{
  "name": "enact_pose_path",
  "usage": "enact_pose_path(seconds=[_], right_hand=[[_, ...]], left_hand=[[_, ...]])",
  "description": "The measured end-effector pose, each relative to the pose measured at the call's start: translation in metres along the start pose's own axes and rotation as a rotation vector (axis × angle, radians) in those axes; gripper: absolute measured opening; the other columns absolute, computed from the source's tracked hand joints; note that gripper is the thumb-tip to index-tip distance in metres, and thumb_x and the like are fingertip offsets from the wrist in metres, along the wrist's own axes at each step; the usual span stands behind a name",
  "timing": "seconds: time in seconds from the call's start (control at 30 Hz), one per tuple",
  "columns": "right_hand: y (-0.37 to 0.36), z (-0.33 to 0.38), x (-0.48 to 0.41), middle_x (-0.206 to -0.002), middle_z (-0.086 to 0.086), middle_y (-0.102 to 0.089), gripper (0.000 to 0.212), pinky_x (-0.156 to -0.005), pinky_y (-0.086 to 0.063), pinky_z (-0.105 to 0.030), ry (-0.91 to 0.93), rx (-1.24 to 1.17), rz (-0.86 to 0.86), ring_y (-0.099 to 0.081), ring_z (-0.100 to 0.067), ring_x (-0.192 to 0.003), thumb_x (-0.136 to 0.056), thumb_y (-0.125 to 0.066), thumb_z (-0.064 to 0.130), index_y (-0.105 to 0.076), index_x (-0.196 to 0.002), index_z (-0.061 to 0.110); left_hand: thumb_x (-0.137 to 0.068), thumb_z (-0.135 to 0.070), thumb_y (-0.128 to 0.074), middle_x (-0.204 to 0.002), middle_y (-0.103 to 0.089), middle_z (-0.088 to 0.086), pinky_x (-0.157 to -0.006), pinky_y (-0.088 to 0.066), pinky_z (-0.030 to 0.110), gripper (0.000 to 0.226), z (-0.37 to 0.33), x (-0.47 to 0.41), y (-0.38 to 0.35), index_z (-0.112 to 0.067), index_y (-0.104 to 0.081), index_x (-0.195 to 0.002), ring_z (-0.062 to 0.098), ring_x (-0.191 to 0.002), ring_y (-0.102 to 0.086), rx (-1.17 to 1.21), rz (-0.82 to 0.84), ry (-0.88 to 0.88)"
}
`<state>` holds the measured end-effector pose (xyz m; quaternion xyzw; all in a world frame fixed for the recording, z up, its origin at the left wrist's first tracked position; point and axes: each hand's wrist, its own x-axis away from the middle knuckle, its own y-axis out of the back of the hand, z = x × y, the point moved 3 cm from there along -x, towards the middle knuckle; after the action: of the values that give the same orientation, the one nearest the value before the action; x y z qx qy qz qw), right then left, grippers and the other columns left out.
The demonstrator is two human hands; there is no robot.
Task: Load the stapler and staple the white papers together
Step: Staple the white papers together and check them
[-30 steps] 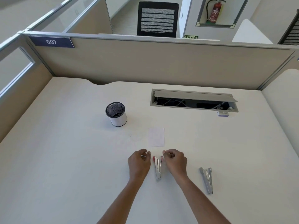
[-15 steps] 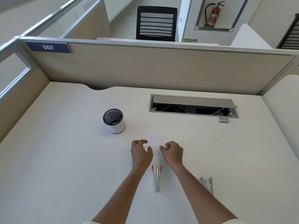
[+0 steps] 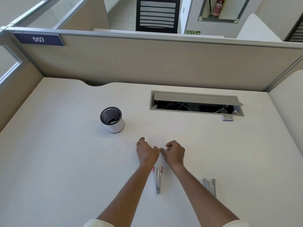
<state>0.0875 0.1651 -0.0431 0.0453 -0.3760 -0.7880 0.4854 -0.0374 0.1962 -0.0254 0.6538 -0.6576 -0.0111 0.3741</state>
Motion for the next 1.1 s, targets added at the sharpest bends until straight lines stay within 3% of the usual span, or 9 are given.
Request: enact_pose_path(seconds=[0.17, 0.27, 0.4, 0.53, 0.67, 0.77, 0.93, 1.1], right_hand=[[0.001, -0.001, -0.002, -0.074, -0.001, -0.063, 0.027, -0.07, -0.041, -0.026, 0.0, -0.005, 0.002, -0.059, -0.019, -0.076, -0.077, -0.084, 0.016, -0.066, -0.095, 0.005], [0.001, -0.001, -0.001, -0.073, 0.0, -0.062, 0.027, -0.07, -0.04, -0.025, -0.002, -0.015, 0.009, -0.058, -0.018, -0.075, -0.077, -0.084, 0.016, -0.066, -0.095, 0.007], [0.004, -0.001, 0.0, -0.071, 0.002, -0.062, 0.023, -0.07, -0.04, -0.023, -0.009, -0.053, 0.02, -0.059, -0.017, -0.074, -0.08, -0.082, 0.018, -0.066, -0.094, 0.009], [0.017, -0.006, 0.0, -0.076, 0.001, -0.068, 0.016, -0.075, -0.044, -0.025, -0.027, -0.133, 0.02, -0.064, -0.018, -0.079, -0.085, -0.078, 0.023, -0.069, -0.091, 0.011], [0.039, -0.008, 0.005, -0.085, 0.003, -0.072, 0.014, -0.081, -0.053, -0.031, -0.017, -0.223, -0.013, -0.067, -0.015, -0.083, -0.088, -0.076, 0.025, -0.072, -0.09, 0.012], [0.054, -0.005, 0.01, -0.08, 0.001, -0.075, 0.008, -0.077, -0.058, -0.036, -0.004, -0.326, 0.023, -0.069, -0.015, -0.076, -0.088, -0.077, 0.022, -0.072, -0.086, 0.016], [0.076, 0.015, 0.028, -0.069, -0.004, -0.072, 0.007, -0.077, -0.059, -0.039, 0.028, -0.552, 0.154, -0.063, -0.015, -0.069, -0.088, -0.076, 0.009, -0.069, -0.09, 0.007], [0.093, 0.032, 0.045, -0.062, -0.001, -0.065, 0.008, -0.068, -0.049, -0.032, 0.062, -0.657, 0.136, -0.052, -0.013, -0.062, -0.086, -0.077, 0.005, -0.07, -0.087, 0.006]], left_hand=[[-0.091, -0.015, -0.066, -0.113, -0.07, 0.006, -0.096, -0.056, 0.041, 0.051, 0.001, -0.004, 0.008, -0.006, -0.051, -0.139, 0.029, -0.118, -0.062, 0.033, -0.023, 0.05], [-0.091, -0.016, -0.068, -0.089, -0.067, -0.002, -0.086, -0.06, 0.046, 0.031, 0.002, -0.002, 0.011, -0.009, -0.066, -0.122, 0.028, -0.107, -0.066, 0.049, -0.047, 0.047], [-0.089, -0.016, -0.074, -0.071, -0.064, -0.011, -0.083, -0.061, 0.042, 0.018, 0.004, 0.002, 0.013, -0.009, -0.075, -0.107, 0.021, -0.087, -0.067, 0.106, -0.053, 0.039], [-0.086, -0.017, -0.079, -0.071, -0.069, -0.012, -0.07, -0.058, 0.028, 0.012, 0.005, 0.004, 0.019, -0.013, -0.078, -0.097, 0.014, -0.075, -0.067, 0.192, -0.004, 0.017], [-0.081, -0.013, -0.085, -0.078, -0.08, 0.004, -0.082, -0.064, 0.036, 0.009, 0.006, 0.005, 0.028, -0.017, -0.077, -0.086, 0.023, -0.08, -0.077, 0.342, 0.1, -0.015], [-0.082, -0.007, -0.083, -0.085, -0.08, 0.012, -0.081, -0.064, 0.034, 0.017, 0.0, 0.009, 0.037, -0.01, -0.076, -0.097, 0.029, -0.088, -0.077, 0.467, 0.155, -0.041], [-0.082, -0.009, -0.084, -0.087, -0.08, 0.014, -0.088, -0.062, 0.044, 0.033, -0.019, 0.024, 0.054, -0.011, -0.071, -0.112, 0.036, -0.095, -0.076, 0.491, 0.282, -0.153], [-0.093, -0.004, -0.071, -0.095, -0.08, 0.012, -0.087, -0.062, 0.038, 0.034, -0.031, 0.047, 0.071, -0.015, -0.066, -0.124, 0.025, -0.088, -0.075, 0.513, 0.309, -0.285]])
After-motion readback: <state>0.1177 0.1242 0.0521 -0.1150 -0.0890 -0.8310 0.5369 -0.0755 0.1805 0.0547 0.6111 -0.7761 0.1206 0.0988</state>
